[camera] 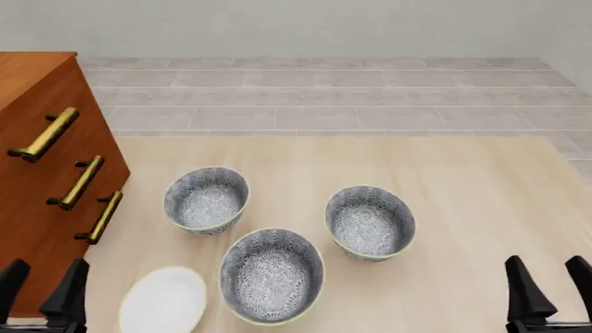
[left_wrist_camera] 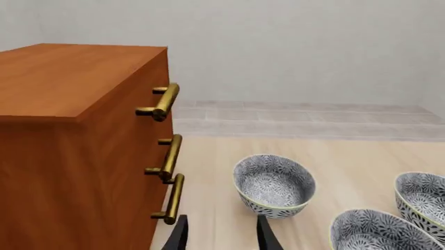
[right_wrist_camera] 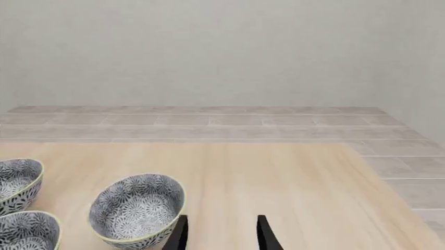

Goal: Stack the bowl at the front on the bowl in the middle.

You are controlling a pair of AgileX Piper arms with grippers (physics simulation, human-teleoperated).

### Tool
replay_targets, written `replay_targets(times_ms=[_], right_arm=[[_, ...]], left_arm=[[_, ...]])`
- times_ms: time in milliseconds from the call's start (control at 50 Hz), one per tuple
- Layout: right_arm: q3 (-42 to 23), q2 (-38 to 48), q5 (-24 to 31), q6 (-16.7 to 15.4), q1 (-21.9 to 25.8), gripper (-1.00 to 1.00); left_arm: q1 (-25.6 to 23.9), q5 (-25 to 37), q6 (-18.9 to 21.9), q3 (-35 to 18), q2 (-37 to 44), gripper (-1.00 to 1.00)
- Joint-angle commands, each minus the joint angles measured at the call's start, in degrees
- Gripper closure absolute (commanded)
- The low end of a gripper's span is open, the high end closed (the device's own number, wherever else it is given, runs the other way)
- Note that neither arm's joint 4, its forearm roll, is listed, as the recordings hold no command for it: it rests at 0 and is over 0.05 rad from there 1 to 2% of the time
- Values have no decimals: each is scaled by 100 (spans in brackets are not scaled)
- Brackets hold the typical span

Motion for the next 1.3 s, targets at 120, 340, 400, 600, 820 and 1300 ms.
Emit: replay_targets(times_ms=[120, 340, 400, 600, 820, 1300], right_arm=[[-34, -60, 75, 35, 27, -100], [-18, -24, 24, 36, 26, -100], [-13, -13, 8, 35, 25, -100], [-19, -22, 25, 37, 24, -100], [-28, 73, -61, 32, 25, -100], [-2, 200, -213, 33, 25, -100]], left_arm=[[-3, -155, 143, -16, 13, -100], [-36, -169, 284, -6, 99, -100], [-40, -130, 204, -25, 37, -100], [-250, -352, 152, -84, 485, -100], [-739, 1248, -94, -1373, 588, -100], [-1376, 2113, -1905, -2720, 2816, -100]])
